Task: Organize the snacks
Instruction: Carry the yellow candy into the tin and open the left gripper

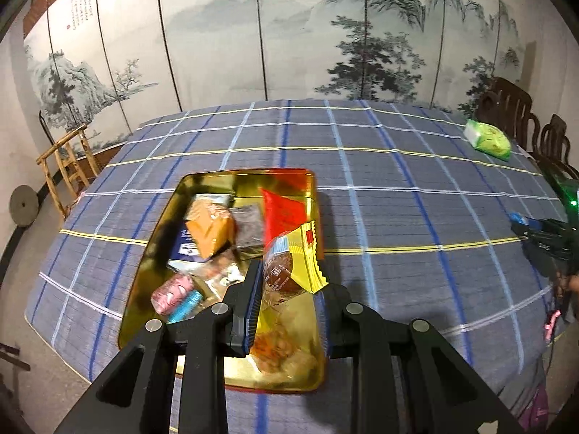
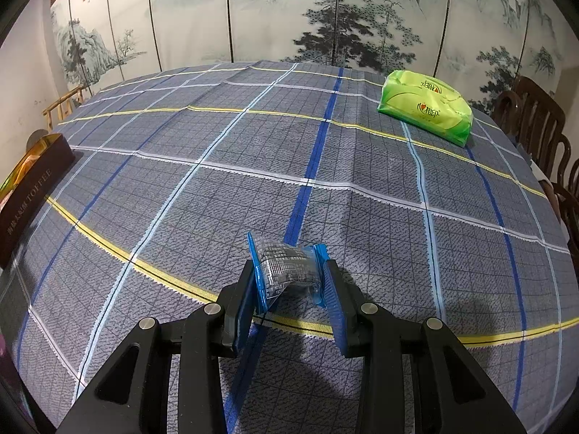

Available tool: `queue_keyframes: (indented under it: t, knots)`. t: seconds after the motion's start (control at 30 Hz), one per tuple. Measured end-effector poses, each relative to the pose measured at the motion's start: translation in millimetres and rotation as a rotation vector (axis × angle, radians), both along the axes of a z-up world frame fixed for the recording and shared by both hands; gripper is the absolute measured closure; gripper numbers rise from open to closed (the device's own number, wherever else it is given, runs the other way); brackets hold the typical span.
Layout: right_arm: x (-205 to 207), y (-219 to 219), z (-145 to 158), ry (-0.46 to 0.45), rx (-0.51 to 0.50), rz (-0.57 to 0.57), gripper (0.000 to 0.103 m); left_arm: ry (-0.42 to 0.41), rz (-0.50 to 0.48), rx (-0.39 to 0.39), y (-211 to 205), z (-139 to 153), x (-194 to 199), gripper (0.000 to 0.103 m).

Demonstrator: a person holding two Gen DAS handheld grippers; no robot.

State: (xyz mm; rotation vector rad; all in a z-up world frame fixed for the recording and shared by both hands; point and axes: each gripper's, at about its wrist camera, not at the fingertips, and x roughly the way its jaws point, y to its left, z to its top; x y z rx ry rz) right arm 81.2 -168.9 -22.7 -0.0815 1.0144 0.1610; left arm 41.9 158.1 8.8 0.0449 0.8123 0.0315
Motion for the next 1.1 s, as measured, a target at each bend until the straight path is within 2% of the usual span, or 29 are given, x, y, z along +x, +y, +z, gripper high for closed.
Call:
queue_keyframes:
  t: [0.43,1.1]
  knots:
    - [-0.5,0.1,0.6,-0.001,-0.008,-0.007,0.067,0.052,0.043,-0.004,25.6,-22.2,25.3,0.079]
    - [-1.3,0.0,1.0,-0.002,-0.011,-0.015,0.067,0.087,0.085,0.013,43.8,-32.8,48.4,0.079]
